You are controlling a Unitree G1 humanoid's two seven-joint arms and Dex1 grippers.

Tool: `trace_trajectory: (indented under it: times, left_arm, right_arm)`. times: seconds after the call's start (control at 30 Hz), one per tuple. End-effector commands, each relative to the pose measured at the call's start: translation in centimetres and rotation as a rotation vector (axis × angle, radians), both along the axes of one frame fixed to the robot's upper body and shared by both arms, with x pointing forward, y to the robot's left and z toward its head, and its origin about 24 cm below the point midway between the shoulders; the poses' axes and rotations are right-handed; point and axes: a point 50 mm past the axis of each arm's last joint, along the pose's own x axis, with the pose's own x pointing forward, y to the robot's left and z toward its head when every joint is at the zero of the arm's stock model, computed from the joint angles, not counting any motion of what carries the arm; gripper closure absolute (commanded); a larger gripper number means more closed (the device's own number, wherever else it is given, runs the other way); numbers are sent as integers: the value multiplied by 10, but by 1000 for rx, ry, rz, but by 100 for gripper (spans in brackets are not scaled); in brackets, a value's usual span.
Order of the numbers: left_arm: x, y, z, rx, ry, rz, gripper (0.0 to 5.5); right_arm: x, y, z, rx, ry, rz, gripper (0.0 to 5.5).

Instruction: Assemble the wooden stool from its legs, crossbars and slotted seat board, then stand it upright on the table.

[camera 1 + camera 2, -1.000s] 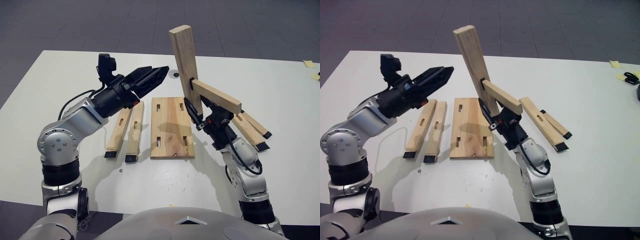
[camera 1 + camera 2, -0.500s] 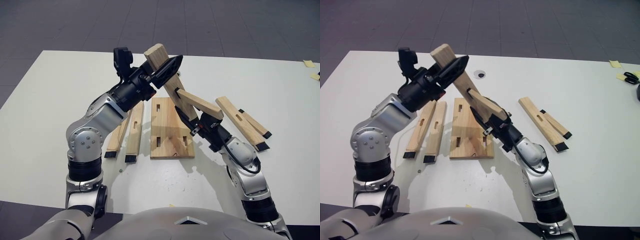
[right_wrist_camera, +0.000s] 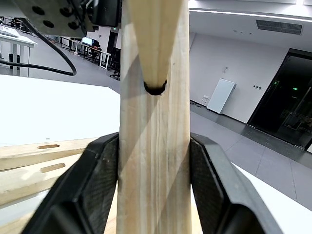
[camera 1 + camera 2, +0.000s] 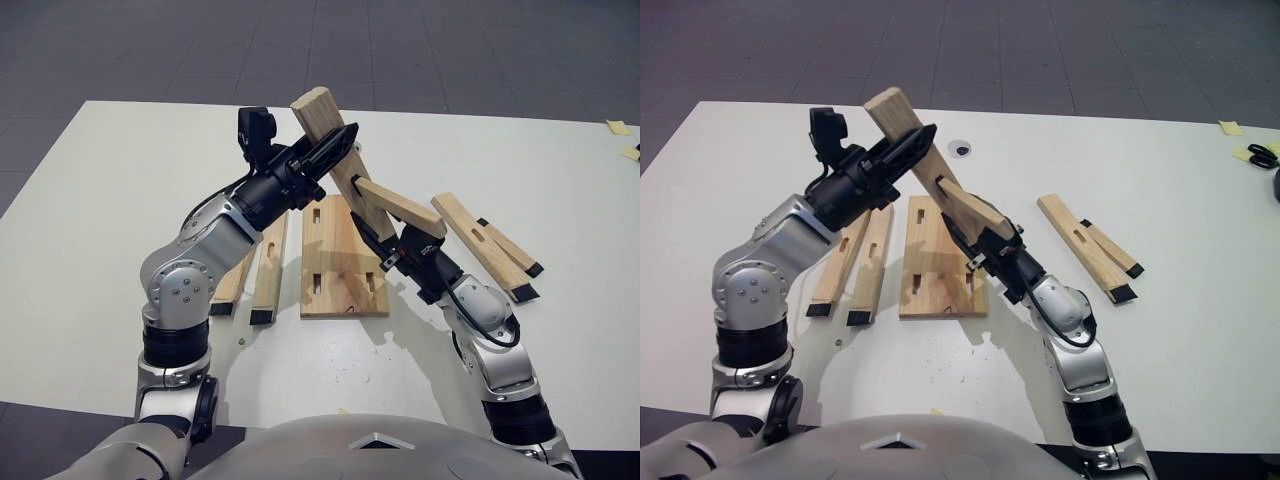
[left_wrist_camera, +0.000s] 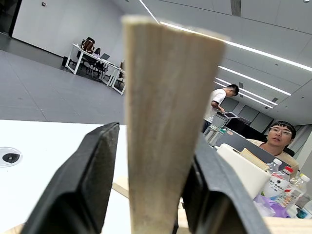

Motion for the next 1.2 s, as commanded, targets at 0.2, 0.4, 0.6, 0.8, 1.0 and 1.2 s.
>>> trace_trajectory:
  times: [0.2, 0.4, 0.6, 0.8, 1.0, 1.2]
  left_arm:
    - [-3, -9, 14, -40, -67, -33, 443]
    - [8, -3, 26, -64, -83, 13, 443]
    - [32, 29, 33, -23, -100, 299, 448]
    - [26, 85, 50, -32, -178, 546, 448]
    - [12, 108, 52, 49, -191, 431, 448]
    - [-7, 99, 48, -24, -148, 203, 448]
  right_arm:
    - [-2, -1, -1, 8, 11, -18, 342]
    - [-1, -2, -4, 32, 33, -48, 303]
    - [4, -13, -9, 35, 85, -87, 211]
    - [-4, -51, -25, -143, 207, -171, 115]
    - [-22, -65, -52, -345, 446, -109, 14]
    - [-35, -32, -64, -319, 565, 99, 10]
